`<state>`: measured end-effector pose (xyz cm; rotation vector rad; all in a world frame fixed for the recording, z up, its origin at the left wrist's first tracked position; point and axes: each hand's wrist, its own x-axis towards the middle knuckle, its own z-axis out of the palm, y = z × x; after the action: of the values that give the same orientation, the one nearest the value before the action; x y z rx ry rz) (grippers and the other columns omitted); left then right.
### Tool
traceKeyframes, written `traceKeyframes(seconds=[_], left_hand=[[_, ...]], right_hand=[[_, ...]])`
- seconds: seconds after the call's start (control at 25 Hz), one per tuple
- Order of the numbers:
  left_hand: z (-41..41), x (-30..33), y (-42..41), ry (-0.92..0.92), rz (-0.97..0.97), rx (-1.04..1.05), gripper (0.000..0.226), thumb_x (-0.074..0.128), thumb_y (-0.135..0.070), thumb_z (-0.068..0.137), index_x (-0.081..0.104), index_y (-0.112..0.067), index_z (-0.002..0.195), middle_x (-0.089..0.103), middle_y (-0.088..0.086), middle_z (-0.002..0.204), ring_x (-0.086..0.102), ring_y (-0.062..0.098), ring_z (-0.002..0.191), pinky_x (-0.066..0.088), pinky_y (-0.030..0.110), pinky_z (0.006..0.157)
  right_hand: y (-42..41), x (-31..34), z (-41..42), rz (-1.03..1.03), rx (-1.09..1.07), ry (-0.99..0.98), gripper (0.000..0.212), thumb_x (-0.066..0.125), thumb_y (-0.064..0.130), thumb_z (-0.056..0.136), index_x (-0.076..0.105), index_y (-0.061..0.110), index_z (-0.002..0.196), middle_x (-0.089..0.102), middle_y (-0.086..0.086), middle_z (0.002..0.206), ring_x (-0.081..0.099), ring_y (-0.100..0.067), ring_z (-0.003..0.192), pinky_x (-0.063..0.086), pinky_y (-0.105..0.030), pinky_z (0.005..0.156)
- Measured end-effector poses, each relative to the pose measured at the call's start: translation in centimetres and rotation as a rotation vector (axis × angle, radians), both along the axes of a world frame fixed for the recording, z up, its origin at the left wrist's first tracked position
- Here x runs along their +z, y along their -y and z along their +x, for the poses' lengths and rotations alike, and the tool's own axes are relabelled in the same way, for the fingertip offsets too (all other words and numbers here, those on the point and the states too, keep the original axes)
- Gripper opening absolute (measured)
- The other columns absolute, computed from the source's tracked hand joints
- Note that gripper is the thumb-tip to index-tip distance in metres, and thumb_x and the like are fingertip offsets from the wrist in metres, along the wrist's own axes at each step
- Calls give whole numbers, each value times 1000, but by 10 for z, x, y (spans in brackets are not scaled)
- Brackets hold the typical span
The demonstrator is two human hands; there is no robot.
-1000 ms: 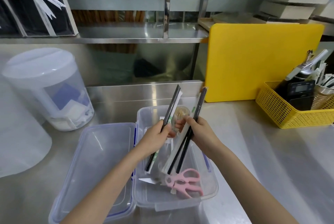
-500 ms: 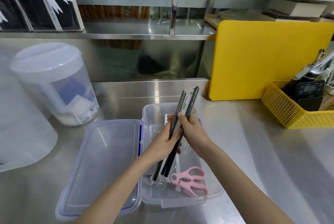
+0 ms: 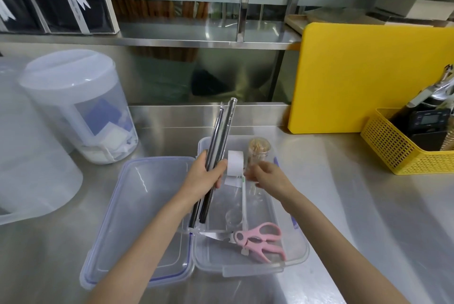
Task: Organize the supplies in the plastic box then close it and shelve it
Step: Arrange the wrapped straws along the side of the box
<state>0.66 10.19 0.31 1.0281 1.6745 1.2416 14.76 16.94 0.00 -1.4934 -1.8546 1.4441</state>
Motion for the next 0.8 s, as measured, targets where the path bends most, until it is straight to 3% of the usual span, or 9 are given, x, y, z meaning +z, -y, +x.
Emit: traceKeyframes(seconds=[0.12,0.16,0.28,0.36,0.52,0.68,0.8], left_hand=[[-8,-3,2,54,-40,23,13,50,-20,91,46,-20,79,53,-1,64,47,2,40,41,17,47],[-9,-6,2,72,-53,32,13,50,-21,91,47,-19,79,54,-2,66,48,4,42,40,19,48],[-11,-11,1,154,-92,51,9,48,-19,92,48,-12,86,56,-1,69,48,9,50,39,18,44],[-11,-11,0,211,-104,50,6,47,-15,92,49,-9,92,55,0,69,48,10,50,39,17,41],[-12,-14,-1,254,-129,17,6,47,-14,91,52,-11,89,54,0,66,48,7,45,39,18,43],[-13,-18,-3,259,-156,2,7,48,-17,91,52,-12,87,53,1,67,49,8,47,40,21,46],[-13,-20,-2,261,-166,-18,10,48,-18,91,53,-9,93,54,1,68,49,9,48,41,20,45]], right_hand=[[-2,-32,-1,45,142,320,31,45,16,93,61,-10,90,67,-29,103,62,-39,94,50,-41,82],[-2,-41,-2,45,180,403,29,47,18,92,60,-6,83,67,-28,98,62,-38,92,46,-35,74],[-2,-60,-7,1,209,545,29,54,25,90,63,-2,90,68,-18,95,61,-33,97,42,-29,69],[-1,-66,-10,-13,229,593,29,55,27,89,57,3,74,60,-9,76,55,-30,86,38,-23,57],[-2,-75,-15,-6,214,650,25,53,29,90,54,4,92,51,-11,89,46,-23,82,35,-27,69],[-2,-86,-16,20,227,722,39,53,35,90,57,2,109,57,-11,96,57,-26,89,44,-31,72],[-2,-93,-17,28,234,754,33,54,36,89,60,6,100,58,-10,97,58,-25,90,45,-31,71]])
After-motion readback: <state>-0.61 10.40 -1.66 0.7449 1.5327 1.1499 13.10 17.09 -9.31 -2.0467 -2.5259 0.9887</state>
